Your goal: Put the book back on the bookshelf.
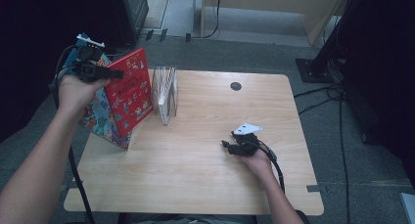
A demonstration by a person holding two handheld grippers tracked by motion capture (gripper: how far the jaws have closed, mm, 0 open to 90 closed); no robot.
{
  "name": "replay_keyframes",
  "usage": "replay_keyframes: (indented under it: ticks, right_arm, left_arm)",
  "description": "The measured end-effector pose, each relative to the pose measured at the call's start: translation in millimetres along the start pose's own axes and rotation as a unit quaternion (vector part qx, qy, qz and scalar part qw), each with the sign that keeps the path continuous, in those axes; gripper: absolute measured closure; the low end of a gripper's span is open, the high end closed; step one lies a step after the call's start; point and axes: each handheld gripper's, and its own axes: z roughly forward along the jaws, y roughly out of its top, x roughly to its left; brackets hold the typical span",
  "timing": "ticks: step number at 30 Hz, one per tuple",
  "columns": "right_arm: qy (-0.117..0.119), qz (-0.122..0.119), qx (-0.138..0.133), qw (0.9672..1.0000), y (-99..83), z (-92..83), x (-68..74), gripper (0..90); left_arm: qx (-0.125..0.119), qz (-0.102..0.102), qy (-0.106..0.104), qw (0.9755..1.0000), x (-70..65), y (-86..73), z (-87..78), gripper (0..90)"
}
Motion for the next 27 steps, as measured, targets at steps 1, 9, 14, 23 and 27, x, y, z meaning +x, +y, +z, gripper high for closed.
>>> replay_keyframes:
  ticks: [1, 9, 14, 23, 27]
  right_arm:
    - [0.000, 0.000, 0.000, 1.0000, 0.0, 0.0, 0.0, 41.3]
    - [0.000, 0.000, 0.000, 1.0000, -0.3, -0.4, -0.1, 41.3]
    - [0.000, 0.000, 0.000, 1.0000, -0.2, -0.4, -0.1, 41.2]
    - [0.000, 0.000, 0.000, 1.0000, -0.2, -0.4, -0.1, 41.2]
    - [0.000, 0.001, 0.001, 1.0000, -0.2, -0.4, -0.1, 41.2]
  left_arm:
    - [0.001, 0.001, 0.001, 1.0000, 0.2, 0.0, 1.6, 79.9]
    - [0.023, -0.006, 0.000, 0.9997, 4.5, 1.0, 4.4, 78.3]
    - [0.053, 0.012, 0.001, 0.9985, 2.8, 5.8, 5.3, 77.9]
    - [0.108, 0.022, 0.003, 0.9939, 0.0, 12.4, 18.0, 77.0]
    - [0.124, 0.011, -0.007, 0.9922, 2.6, 15.8, 20.8, 76.7]
